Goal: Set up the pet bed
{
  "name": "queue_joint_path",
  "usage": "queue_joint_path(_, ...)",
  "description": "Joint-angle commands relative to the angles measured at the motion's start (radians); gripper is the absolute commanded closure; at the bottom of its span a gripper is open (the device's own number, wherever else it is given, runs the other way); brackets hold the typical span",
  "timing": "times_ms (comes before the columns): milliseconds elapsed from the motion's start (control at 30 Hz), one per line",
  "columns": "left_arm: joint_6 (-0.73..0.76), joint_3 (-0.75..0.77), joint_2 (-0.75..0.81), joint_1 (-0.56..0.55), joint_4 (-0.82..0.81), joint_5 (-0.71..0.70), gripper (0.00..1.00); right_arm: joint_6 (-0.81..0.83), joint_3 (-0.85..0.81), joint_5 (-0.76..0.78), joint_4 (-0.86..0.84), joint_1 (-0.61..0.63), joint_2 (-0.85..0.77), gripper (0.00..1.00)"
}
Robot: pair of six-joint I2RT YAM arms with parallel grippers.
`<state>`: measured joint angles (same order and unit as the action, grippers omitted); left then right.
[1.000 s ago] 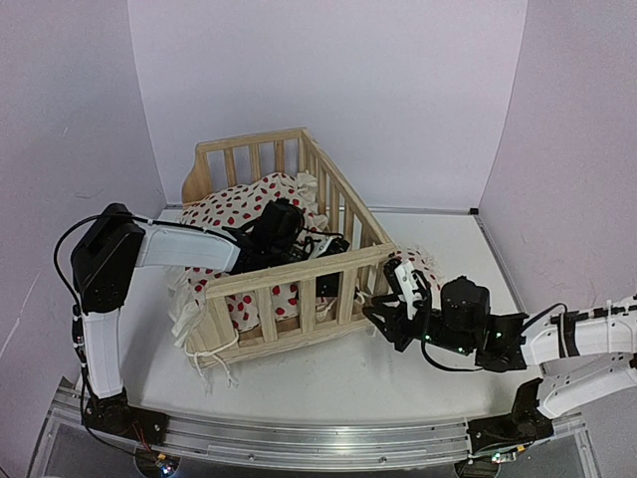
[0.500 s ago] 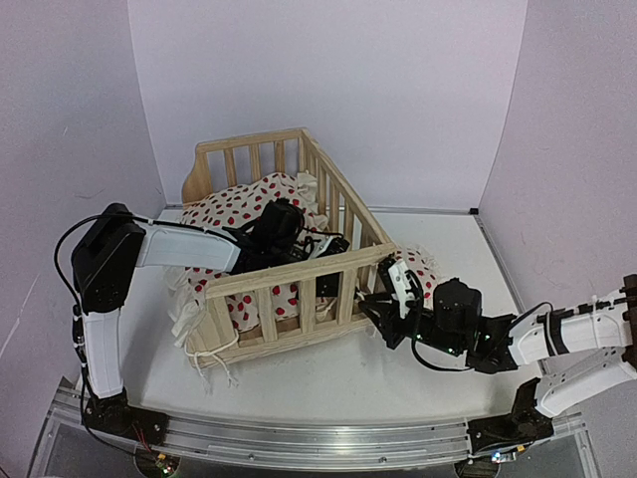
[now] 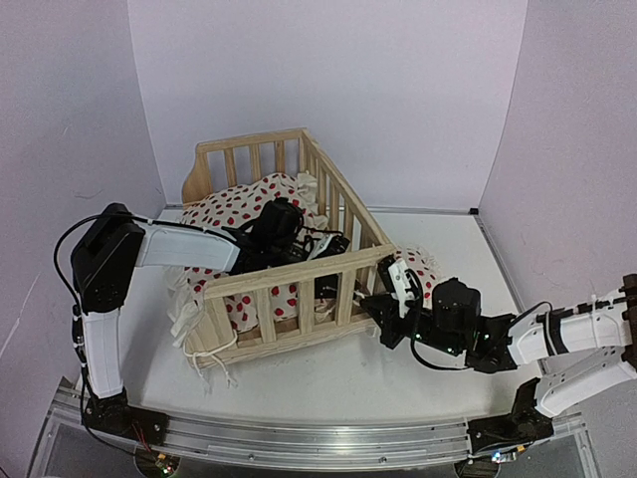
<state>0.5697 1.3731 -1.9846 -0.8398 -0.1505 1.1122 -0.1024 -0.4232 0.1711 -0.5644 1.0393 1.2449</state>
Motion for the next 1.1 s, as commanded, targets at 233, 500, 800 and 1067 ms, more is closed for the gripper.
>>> queue_joint_path(233, -0.037, -0.101, 0.249, 0.071, -0.017, -0.191, 0.27, -0.031, 0.07, -0.125, 0.088, -0.002, -0.053, 1.0)
queue_joint_path(500, -0.241, -0.121, 0.472, 0.155, -0.006, -0.697, 0.25, 0.139, 0.154, -0.066, 0.011, -0.001, 0.021, 1.0)
queue_joint_path(800, -0.673, -0.08, 0.74, 0.16, 0.099, -0.765, 0.35, -0.27, 0.128, 0.121, 0.398, -0.001, -0.023, 0.79)
queue_joint_path(1067, -0.884, -0.189, 0.886, 0.099, 0.111, -0.692, 0.43, 0.11, 0.189, -0.056, 0.381, 0.126, -0.369, 0.32)
